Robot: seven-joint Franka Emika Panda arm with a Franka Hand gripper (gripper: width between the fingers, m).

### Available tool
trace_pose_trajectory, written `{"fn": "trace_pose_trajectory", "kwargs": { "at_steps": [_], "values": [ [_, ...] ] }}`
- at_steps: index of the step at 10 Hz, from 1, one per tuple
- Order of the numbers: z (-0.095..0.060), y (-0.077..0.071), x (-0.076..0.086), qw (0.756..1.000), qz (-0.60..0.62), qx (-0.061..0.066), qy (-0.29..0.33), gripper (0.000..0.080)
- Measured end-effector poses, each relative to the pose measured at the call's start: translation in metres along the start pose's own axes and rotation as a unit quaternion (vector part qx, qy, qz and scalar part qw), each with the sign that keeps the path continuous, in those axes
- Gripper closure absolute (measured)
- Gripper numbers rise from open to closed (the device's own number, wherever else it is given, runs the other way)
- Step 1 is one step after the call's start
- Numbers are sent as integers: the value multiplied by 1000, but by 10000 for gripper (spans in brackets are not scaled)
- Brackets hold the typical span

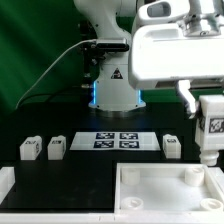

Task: Assemble one leg

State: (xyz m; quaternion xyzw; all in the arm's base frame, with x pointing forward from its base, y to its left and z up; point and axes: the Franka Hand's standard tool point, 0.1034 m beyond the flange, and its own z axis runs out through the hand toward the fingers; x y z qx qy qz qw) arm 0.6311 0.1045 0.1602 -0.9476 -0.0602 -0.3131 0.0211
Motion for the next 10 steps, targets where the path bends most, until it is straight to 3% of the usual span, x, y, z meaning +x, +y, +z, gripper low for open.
{"fn": "trace_pose_trajectory", "kwargs": {
  "at_steps": [5, 10],
  "values": [
    [25, -11, -36, 1000, -7, 5, -10, 506],
    [43, -11, -34, 1000, -10, 4, -11, 506]
  ]
}}
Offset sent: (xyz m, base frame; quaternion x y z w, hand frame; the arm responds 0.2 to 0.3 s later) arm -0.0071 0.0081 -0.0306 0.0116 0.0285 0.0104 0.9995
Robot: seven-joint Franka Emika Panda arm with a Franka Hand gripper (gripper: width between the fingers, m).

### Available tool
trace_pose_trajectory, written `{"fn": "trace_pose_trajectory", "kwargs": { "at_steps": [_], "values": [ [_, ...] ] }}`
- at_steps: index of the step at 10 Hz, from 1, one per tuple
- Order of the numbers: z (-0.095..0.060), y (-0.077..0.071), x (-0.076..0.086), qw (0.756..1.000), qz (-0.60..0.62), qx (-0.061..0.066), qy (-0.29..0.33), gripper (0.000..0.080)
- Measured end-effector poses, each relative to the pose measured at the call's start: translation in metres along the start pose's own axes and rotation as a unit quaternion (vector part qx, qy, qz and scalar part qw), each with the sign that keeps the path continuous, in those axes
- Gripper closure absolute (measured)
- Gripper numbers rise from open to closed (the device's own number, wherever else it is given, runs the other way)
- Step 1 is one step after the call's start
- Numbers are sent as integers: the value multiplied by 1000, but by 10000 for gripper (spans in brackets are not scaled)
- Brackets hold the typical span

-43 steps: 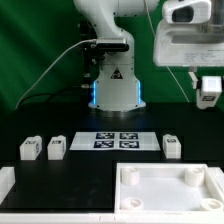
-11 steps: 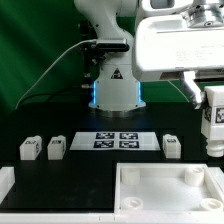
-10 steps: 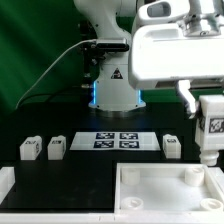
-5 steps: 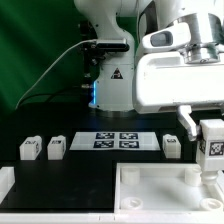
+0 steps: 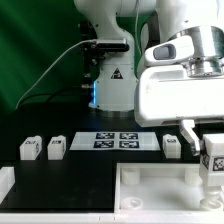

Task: Assemble one leg

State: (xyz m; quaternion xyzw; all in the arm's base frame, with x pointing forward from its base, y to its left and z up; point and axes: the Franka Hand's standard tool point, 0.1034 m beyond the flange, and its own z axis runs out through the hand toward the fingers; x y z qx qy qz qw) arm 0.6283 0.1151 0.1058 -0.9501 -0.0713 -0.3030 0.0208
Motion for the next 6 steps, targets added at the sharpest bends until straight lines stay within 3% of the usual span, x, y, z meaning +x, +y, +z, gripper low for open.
{"fn": "trace_pose_trajectory", "kwargs": {
  "at_steps": [2, 6],
  "values": [
    [12, -1, -4, 1000, -1, 0, -3, 506],
    [14, -2, -2, 1000, -11, 0, 16, 506]
  ]
}}
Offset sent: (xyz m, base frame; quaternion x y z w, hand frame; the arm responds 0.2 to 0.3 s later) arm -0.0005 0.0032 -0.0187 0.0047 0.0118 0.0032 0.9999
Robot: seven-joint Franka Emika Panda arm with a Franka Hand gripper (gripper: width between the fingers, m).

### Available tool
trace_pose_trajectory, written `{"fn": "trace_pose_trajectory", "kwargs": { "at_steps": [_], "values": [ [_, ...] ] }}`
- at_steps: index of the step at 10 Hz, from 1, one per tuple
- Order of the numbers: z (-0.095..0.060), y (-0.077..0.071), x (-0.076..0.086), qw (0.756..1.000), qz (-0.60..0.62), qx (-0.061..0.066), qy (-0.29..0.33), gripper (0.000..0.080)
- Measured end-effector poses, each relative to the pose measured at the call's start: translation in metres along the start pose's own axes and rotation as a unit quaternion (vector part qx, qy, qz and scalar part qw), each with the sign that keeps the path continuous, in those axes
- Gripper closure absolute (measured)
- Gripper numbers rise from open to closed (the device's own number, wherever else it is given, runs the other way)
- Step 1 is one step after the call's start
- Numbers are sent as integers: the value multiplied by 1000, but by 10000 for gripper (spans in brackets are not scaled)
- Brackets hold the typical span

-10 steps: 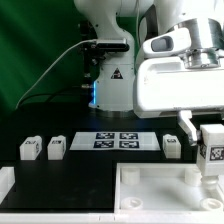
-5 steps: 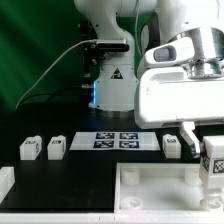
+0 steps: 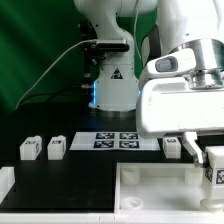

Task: Assemble one leg

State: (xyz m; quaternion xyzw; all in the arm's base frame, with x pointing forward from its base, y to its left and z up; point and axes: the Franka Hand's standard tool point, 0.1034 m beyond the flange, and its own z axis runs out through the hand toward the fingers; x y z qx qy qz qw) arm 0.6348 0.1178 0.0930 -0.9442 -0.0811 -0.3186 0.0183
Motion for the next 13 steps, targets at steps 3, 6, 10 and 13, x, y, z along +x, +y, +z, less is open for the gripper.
{"fn": "trace_pose_trajectory", "kwargs": {
  "at_steps": [3, 6, 10, 13],
  "values": [
    [-13, -4, 0, 1000, -4, 4, -14, 506],
    [-12, -4, -14, 1000, -11, 4, -18, 506],
    [-8, -3, -10, 1000, -12, 3, -14, 506],
    [0, 0, -19, 1000, -19, 1, -20, 506]
  ]
}}
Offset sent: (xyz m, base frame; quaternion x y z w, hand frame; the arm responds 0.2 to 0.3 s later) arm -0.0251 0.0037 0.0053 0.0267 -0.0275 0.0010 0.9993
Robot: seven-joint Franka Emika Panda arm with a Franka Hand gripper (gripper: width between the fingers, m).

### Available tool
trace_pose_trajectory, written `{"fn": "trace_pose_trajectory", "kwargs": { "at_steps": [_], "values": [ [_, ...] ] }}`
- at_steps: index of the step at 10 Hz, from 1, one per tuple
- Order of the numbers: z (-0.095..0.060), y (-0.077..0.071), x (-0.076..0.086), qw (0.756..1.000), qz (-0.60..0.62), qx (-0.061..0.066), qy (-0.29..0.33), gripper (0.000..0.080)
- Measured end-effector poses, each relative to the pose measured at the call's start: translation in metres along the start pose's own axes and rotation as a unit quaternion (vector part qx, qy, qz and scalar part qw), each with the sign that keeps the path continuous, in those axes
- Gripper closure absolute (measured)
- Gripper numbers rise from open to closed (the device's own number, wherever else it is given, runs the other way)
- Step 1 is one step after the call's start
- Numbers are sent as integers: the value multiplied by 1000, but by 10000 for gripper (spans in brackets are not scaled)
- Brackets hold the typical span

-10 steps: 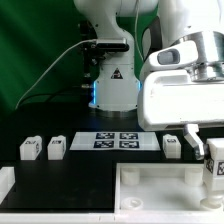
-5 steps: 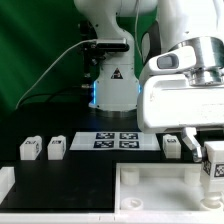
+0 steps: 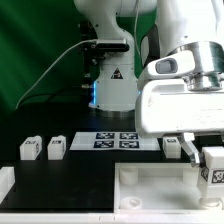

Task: Assemble one leg

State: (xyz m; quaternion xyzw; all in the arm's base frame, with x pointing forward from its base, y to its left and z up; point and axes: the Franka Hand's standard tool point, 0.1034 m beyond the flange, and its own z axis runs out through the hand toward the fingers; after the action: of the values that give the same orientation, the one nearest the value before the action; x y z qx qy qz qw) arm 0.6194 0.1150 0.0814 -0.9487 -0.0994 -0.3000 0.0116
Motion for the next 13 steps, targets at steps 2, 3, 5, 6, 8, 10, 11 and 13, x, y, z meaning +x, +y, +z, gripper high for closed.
{"fn": "trace_pose_trajectory", "kwargs": {
  "at_steps": [2, 3, 5, 6, 8, 10, 11, 13],
  "values": [
    [4, 0, -5, 1000, -3, 0, -2, 506],
    [6, -1, -5, 1000, -4, -1, 6, 506],
    [6, -1, -4, 1000, -9, -1, 9, 506],
    [6, -1, -4, 1000, -8, -1, 8, 506],
    [7, -1, -6, 1000, -10, 0, -4, 451],
    [7, -1, -7, 1000, -12, 0, -5, 284],
    [7, -1, -7, 1000, -13, 0, -5, 174],
    [8, -1, -7, 1000, -16, 0, -5, 157]
  ]
}}
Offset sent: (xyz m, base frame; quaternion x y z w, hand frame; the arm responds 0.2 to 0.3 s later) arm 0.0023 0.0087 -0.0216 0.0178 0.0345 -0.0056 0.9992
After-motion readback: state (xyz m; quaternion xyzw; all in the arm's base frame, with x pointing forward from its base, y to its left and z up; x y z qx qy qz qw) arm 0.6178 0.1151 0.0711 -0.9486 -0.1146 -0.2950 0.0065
